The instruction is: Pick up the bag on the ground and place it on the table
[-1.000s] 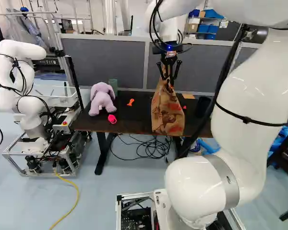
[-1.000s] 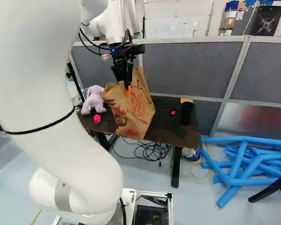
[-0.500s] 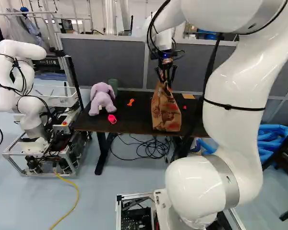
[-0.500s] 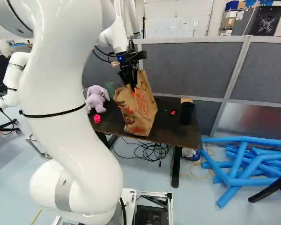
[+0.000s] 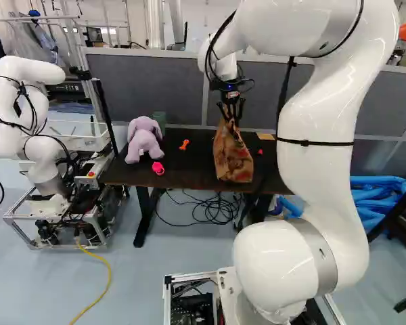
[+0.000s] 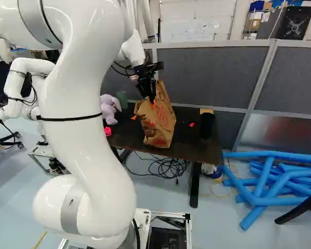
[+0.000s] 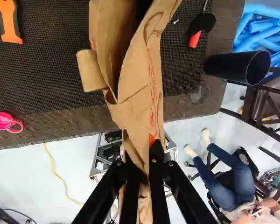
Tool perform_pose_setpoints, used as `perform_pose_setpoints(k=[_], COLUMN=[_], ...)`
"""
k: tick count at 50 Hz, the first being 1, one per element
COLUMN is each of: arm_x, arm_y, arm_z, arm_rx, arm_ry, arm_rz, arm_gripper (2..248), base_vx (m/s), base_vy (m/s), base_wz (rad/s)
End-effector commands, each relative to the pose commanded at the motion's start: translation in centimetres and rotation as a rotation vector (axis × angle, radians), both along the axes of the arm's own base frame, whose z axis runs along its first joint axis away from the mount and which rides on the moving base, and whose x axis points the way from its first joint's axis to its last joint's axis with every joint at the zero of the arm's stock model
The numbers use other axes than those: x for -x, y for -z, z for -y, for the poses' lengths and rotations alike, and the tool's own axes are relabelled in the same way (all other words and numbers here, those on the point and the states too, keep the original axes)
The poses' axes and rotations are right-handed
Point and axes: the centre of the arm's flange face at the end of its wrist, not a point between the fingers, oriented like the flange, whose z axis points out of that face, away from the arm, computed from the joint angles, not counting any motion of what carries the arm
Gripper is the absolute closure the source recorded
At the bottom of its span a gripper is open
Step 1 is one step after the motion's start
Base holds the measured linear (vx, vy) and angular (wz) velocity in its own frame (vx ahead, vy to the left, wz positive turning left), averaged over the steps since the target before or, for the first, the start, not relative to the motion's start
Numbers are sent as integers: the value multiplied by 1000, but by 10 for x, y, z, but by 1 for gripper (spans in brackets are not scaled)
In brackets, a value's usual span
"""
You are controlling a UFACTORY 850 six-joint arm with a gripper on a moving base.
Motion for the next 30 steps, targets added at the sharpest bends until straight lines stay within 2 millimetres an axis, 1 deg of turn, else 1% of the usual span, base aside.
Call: perform_pose_setpoints(k=[30], arm_x=[-1], arm_y=[2], arm_z=[0], arm_rx=[0], arm_ry=[0], arm_rz=[-2], arm_gripper=[221], base_vx=[0], base_vy=[0], base_wz=[0])
